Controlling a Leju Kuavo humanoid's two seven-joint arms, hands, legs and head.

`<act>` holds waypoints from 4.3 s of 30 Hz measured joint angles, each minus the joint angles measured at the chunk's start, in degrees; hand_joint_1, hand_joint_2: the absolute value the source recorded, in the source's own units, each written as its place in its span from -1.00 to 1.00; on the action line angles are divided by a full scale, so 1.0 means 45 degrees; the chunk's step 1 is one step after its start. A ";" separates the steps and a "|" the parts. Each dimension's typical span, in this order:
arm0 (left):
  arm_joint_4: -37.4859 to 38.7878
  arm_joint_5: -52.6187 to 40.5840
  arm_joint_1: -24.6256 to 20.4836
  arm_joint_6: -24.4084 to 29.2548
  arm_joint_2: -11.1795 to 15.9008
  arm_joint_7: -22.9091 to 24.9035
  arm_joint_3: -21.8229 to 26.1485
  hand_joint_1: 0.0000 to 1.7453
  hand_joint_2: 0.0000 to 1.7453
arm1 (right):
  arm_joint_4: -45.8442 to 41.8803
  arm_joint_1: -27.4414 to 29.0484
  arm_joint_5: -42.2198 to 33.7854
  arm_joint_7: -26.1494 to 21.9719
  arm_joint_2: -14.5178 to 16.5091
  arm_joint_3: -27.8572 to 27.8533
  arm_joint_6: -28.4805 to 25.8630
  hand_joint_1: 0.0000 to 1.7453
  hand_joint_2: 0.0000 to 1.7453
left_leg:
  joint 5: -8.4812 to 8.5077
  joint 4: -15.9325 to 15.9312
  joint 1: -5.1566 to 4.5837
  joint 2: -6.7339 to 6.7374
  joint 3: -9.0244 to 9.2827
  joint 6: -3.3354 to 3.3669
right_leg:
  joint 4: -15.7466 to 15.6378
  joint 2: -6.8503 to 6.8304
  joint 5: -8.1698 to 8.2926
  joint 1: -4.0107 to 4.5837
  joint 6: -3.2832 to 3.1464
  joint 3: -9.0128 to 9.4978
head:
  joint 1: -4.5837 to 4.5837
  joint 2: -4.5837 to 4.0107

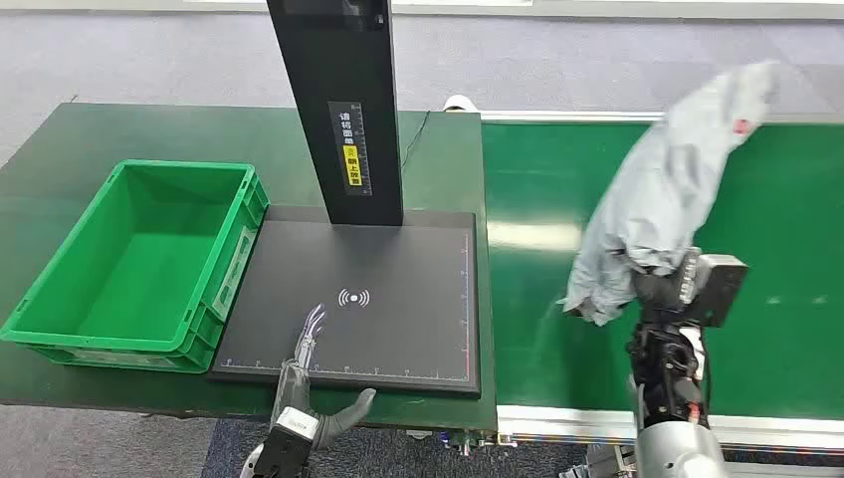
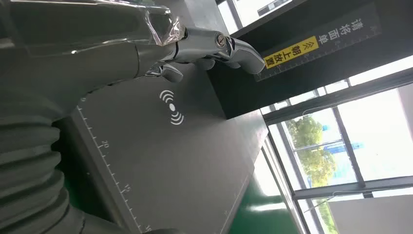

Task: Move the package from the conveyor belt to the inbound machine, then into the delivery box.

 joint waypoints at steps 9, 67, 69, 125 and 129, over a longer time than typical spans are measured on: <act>0.0193 -0.0153 -0.0253 -0.0249 -0.0019 0.0001 -0.0067 -1.00 1.00 | 0.0618 0.0021 0.0907 0.0293 0.1719 0.3503 0.1363 1.00 1.00 | 0.0005 0.0000 0.0004 -0.0003 -0.0016 -0.0008 | 0.0004 -0.0007 -0.0005 0.0005 -0.0006 -0.0019 | 0.0005 0.0000; -0.3485 0.3720 -0.0151 0.6893 0.0717 -0.0576 0.1295 -1.00 1.00 | 0.2029 0.0556 0.0662 0.0923 0.1351 0.9483 0.1468 -1.00 1.00 | 0.0004 0.0002 0.0000 -0.0007 0.0040 -0.0008 | -0.0002 -0.0008 -0.0006 0.0001 -0.0009 0.0033 | 0.0006 0.0000; -0.3437 0.3565 -0.0236 0.6837 0.0767 -0.0576 0.1003 -1.00 1.00 | 0.1575 0.0822 -0.0295 0.0350 0.1365 0.9200 0.1554 -1.00 1.00 | 0.0004 0.0002 0.0000 -0.0009 0.0033 -0.0008 | -0.0002 -0.0010 -0.0005 0.0001 -0.0008 0.0029 | 0.0008 0.0000; 0.9720 -0.9646 -0.9015 0.3413 0.1814 0.6168 -0.3562 -1.00 1.00 | -0.9231 0.5922 -0.9202 0.0680 0.2782 0.3252 0.4803 -1.00 1.00 | 0.0013 -0.0003 0.0002 0.0002 0.0047 -0.0022 | -0.0002 0.0000 0.0013 0.0004 -0.0022 0.0036 | 0.0007 0.0000; 0.9925 -1.0020 -0.9606 0.2437 0.1993 0.6486 -0.3773 -0.57 1.00 | -0.9132 0.5934 -0.9319 0.0645 0.2728 0.3126 0.4938 -1.00 1.00 | 0.0029 -0.0004 0.0003 0.0004 0.0057 -0.0035 | -0.0002 0.0000 0.0031 0.0005 -0.0040 0.0047 | 0.0008 0.0000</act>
